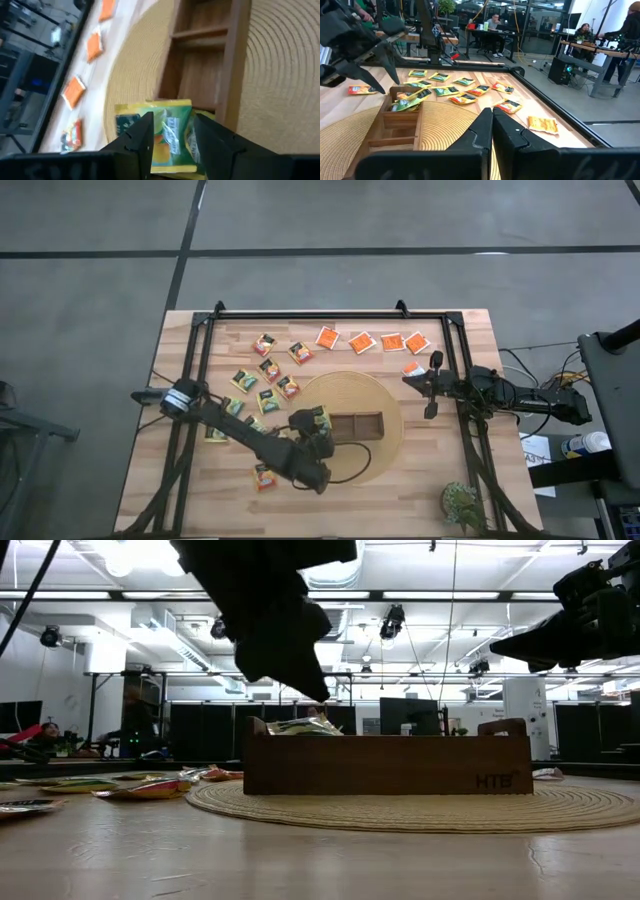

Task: Pick & Place Tea
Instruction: Put the green tea bag into the left section of the wooden organizer

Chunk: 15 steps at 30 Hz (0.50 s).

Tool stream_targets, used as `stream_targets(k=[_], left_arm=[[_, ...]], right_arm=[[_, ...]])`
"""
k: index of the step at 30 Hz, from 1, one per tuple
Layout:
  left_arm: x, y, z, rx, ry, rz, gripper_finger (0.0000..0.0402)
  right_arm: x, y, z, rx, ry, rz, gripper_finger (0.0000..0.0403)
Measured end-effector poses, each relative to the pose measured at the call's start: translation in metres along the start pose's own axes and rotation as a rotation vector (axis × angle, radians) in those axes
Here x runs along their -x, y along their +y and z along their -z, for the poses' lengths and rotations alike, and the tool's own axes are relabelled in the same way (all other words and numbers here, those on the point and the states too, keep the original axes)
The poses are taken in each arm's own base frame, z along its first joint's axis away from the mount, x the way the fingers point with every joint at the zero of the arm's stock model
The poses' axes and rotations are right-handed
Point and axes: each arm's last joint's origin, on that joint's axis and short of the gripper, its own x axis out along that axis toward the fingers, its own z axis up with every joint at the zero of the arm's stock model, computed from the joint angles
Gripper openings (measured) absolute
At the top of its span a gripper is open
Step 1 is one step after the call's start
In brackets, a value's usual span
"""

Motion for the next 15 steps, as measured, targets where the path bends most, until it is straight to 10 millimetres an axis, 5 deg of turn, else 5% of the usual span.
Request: stream_targets(k=[15], left_arm=[[-0.022, 0.001, 0.019, 0.002, 0.010, -0.061, 0.0135]], right_arm=[[0.000, 0.000, 0.000, 0.000, 0.000, 0.000, 0.0008]])
